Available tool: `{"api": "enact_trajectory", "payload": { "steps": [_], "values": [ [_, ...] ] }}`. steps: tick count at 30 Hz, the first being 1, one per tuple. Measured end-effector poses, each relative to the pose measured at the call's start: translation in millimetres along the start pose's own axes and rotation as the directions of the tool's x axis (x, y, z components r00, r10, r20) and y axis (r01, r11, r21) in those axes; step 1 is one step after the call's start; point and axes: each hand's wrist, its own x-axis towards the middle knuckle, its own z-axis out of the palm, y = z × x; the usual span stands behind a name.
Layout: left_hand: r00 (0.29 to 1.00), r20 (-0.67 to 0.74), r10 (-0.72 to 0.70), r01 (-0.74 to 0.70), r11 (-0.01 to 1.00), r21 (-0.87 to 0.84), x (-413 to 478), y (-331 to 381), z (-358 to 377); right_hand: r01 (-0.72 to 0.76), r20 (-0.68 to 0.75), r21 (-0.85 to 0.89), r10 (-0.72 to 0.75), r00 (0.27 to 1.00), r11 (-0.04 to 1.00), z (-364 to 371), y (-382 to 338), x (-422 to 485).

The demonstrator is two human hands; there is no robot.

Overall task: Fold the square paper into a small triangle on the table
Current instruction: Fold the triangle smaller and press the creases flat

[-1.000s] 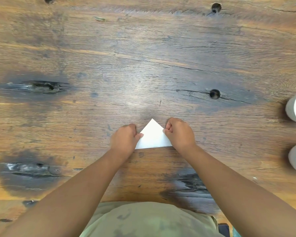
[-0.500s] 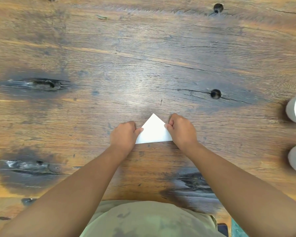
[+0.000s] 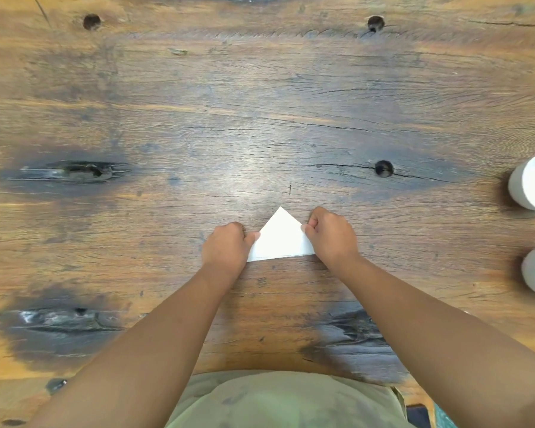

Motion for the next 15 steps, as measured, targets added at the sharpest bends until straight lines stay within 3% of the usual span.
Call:
{"api": "enact_trajectory", "payload": {
  "steps": [5,7,11,15],
  "values": [
    [1.000,0.006,0.028,-0.028,0.999,0.019,-1.2,0.4,-1.5,0.027,-0.011,0.025,-0.026,1.000,0.999,-1.2,0.5,-2.4],
    [0.992,-0.029,0.120,-0.119,0.992,0.028,-2.9,0.2,-2.5,0.104,-0.020,0.006,-0.104,0.994,0.995,-2.2,3.6,-5.6],
    [0.862,-0.065,0.502,-0.484,0.855,0.185,-8.5,-0.6,0.5,0.397,0.004,-0.143,-0.400,0.916,0.907,-2.1,9.3,-17.9],
    [0.750,0.087,0.656,-0.652,0.710,0.268,-7.8,-4.1,10.0,0.550,0.111,-0.236,-0.540,0.834,0.801,2.5,12.3,-27.9]
  ]
}}
